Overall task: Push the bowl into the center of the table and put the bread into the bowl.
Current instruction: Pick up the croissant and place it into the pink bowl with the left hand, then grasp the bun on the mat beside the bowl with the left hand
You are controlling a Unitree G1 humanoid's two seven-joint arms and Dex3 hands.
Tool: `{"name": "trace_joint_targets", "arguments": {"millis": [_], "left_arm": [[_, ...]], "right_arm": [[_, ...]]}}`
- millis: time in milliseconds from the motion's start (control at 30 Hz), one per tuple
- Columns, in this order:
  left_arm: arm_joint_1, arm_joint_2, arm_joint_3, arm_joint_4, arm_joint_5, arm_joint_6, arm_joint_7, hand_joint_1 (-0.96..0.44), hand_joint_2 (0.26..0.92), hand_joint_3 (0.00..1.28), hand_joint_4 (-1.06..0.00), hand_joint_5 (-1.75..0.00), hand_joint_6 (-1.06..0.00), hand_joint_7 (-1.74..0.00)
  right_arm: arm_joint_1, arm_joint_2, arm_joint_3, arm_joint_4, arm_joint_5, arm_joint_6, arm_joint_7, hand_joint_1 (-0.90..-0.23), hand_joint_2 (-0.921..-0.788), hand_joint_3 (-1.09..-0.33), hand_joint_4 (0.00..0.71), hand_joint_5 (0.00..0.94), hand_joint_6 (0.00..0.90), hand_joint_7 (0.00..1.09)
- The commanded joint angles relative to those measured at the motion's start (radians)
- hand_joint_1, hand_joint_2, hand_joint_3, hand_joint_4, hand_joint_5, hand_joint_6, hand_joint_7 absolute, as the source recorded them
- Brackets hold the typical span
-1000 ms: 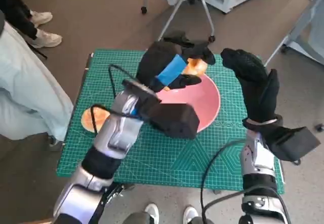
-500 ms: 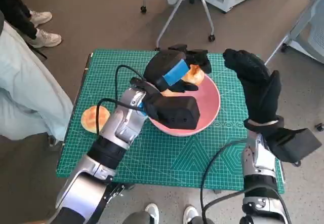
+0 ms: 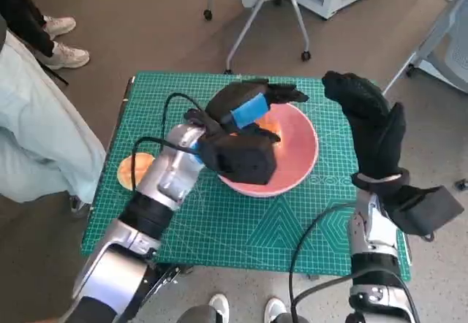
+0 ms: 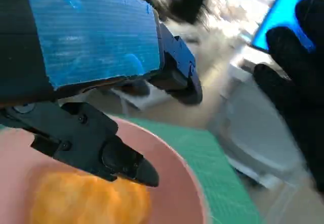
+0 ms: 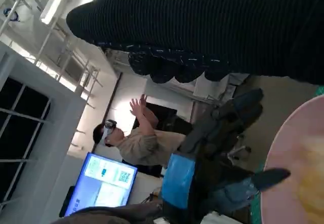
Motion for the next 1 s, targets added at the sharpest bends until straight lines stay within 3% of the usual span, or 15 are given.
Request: {"name": "trace_joint_targets", "arguments": {"millis": [33,367,567,1000], "left_arm": [[0.039,0.04,0.033,-0.038,-0.061,-0.042,-0.05,-0.38,0.905,0.0,-0.16,0.0,-0.35,0.0],[0.141,0.126,0.111,-0.238,-0.154,-0.025,-0.134,-0.36,0.878,0.0,-0.14,0.0,-0.34,0.0],[0.227,0.226,0.198,-0.428,-0.205,0.028,-0.185,-0.3,0.861,0.0,-0.15,-0.01,-0.36,-0.01],[0.381,0.419,0.348,-0.6,-0.218,0.027,-0.214,-0.32,0.781,0.0,-0.17,-0.01,-0.39,-0.03]], "right_arm": [[0.029,0.01,0.0,-0.004,0.006,0.008,-0.006,-0.661,-0.921,-0.752,0.201,0.001,0.105,0.49],[0.028,0.011,0.0,-0.003,0.011,0.01,-0.002,-0.661,-0.921,-0.754,0.2,0.0,0.105,0.49],[0.032,0.01,0.001,-0.007,0.013,0.013,0.001,-0.661,-0.921,-0.754,0.201,0.001,0.111,0.49],[0.045,0.001,0.0,-0.025,0.036,0.022,0.024,-0.673,-0.921,-0.756,0.2,0.0,0.111,0.49]]}}
